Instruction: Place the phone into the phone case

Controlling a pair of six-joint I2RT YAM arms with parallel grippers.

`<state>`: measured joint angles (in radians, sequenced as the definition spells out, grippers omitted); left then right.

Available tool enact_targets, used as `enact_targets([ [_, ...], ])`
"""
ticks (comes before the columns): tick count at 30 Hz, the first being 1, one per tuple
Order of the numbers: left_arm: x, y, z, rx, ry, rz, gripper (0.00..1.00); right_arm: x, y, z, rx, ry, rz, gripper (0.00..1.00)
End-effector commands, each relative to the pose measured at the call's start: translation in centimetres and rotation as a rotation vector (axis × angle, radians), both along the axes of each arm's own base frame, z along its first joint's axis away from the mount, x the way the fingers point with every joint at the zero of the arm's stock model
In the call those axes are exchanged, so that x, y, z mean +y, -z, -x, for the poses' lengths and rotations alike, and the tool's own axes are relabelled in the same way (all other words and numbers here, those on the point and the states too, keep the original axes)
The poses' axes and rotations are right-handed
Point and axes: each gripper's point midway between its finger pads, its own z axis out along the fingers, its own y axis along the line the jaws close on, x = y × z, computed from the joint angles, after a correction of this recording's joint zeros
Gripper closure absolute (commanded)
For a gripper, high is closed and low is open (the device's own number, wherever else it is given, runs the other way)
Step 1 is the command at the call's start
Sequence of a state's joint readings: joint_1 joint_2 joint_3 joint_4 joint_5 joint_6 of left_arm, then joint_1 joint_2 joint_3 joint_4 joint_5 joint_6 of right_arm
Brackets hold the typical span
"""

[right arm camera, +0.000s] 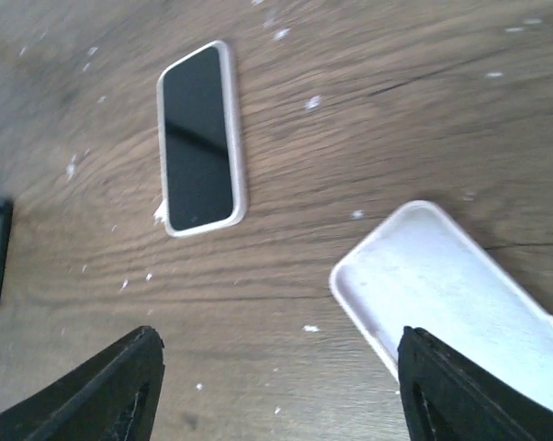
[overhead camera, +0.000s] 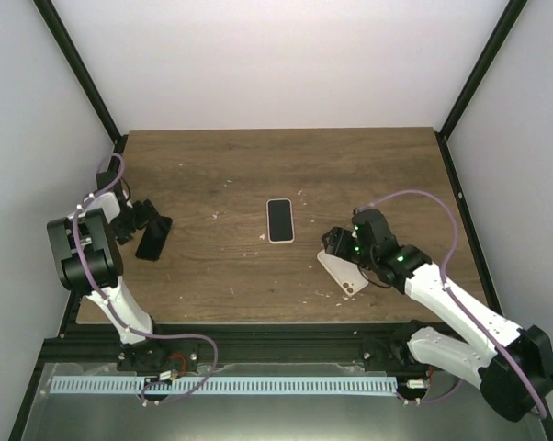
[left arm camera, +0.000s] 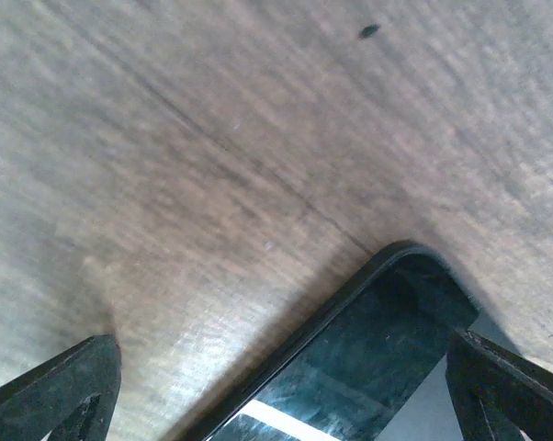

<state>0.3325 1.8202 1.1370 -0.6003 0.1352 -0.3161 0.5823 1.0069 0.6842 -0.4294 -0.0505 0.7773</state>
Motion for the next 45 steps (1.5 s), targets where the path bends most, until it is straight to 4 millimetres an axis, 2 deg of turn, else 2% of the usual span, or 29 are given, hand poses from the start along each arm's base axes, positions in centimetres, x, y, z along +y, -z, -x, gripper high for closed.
enact_targets([
  [1,-1.6,1.4,-0.6,0.003,0.042,0.092,0.03,-5.1,0.8,-0.8,0.012,0.238,0.055,0.27],
  [5,-3.0,1.4,-0.9,-0.005,0.064,0.127,0.04,-5.9,-0.1,-3.1,-0.070,0.227,0.052,0.25],
  [7,-3.8,1.7,-0.7,0.012,0.075,0.144,0.04,-6.2,0.3,-4.3,-0.087,0.210,0.063,0.24],
  [13,-5.6,3.3,1.0,0.092,0.118,0.144,0.04,-6.3,4.3,-6.9,-0.004,0.127,0.073,0.19],
  [19,-5.9,3.2,2.3,0.097,0.132,0.131,0.05,-3.8,7.9,-7.4,0.068,-0.040,0.049,0.23],
  [23,-6.2,3.5,2.8,0.121,0.138,0.147,0.06,-1.9,9.5,-6.9,0.095,-0.140,0.016,0.26],
  [28,-6.7,3.0,3.0,0.108,0.140,0.159,0.07,1.0,10.3,-5.7,0.124,-0.261,-0.006,0.26],
  [35,-8.6,3.0,4.5,0.116,0.179,0.177,0.08,6.4,10.2,-1.4,0.139,-0.440,-0.041,0.28],
  [40,-9.8,2.3,5.2,0.091,0.203,0.211,0.10,9.7,8.8,1.8,0.119,-0.579,-0.049,0.29],
  [43,-9.7,0.7,4.8,0.049,0.237,0.187,0.12,9.7,7.6,2.3,0.104,-0.568,-0.017,0.30],
  [45,-8.6,0.1,4.6,0.048,0.255,0.103,0.16,9.0,6.3,2.2,0.084,-0.525,-0.011,0.30],
])
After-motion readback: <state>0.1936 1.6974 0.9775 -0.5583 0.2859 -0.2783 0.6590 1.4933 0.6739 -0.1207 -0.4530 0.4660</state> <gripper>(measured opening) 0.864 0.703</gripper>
